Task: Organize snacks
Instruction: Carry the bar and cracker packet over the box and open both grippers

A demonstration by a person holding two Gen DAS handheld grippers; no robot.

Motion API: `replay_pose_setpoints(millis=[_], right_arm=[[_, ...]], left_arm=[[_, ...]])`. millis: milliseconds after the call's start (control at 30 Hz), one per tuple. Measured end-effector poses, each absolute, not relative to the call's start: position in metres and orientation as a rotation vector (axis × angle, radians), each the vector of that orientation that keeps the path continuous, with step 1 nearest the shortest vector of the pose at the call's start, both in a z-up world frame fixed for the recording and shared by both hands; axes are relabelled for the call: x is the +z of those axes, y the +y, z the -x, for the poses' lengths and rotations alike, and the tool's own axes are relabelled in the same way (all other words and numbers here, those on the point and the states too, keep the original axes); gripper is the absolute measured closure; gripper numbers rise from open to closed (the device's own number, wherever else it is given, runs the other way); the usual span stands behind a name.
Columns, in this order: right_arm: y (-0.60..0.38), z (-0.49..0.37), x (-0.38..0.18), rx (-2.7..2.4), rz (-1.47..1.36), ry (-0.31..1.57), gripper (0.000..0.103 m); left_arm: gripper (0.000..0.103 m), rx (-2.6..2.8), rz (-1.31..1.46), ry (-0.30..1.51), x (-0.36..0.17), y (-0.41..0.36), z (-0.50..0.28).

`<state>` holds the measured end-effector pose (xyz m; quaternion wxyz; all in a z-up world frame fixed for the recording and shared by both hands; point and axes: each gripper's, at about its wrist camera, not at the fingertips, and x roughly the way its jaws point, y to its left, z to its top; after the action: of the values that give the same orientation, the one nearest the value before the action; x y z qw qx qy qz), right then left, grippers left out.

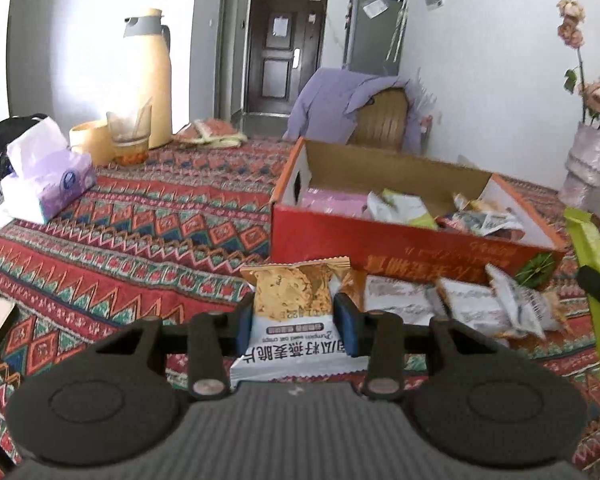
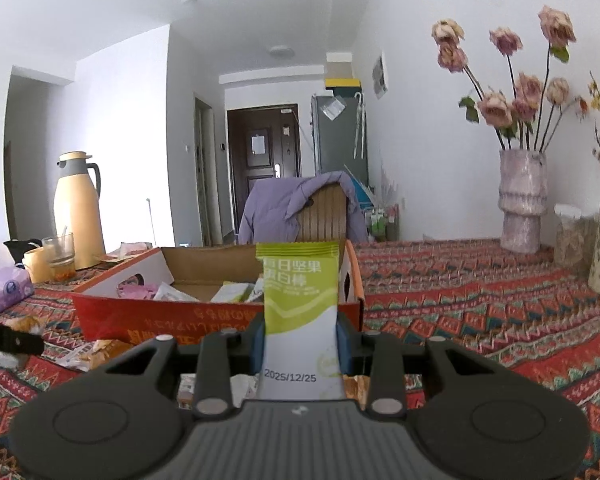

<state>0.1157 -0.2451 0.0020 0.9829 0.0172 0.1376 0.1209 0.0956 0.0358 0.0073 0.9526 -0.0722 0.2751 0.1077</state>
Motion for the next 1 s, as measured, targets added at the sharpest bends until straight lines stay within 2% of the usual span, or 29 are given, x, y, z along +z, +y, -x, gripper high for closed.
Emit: replay_pose_setpoints(millis=[500,1000], right_arm=[[-0.23,-0.131,0.041,0.259,0.005,0.231,0.069],[-0.194,-0.205,0.058,0.288,-0.012,0.268,0.069]], left_arm=[[0.061,0.137,0.133,0.46,0.044,0.014,-0.115],[0.061,0.136,0.117,0.41,0.059,0.003,-0.178]])
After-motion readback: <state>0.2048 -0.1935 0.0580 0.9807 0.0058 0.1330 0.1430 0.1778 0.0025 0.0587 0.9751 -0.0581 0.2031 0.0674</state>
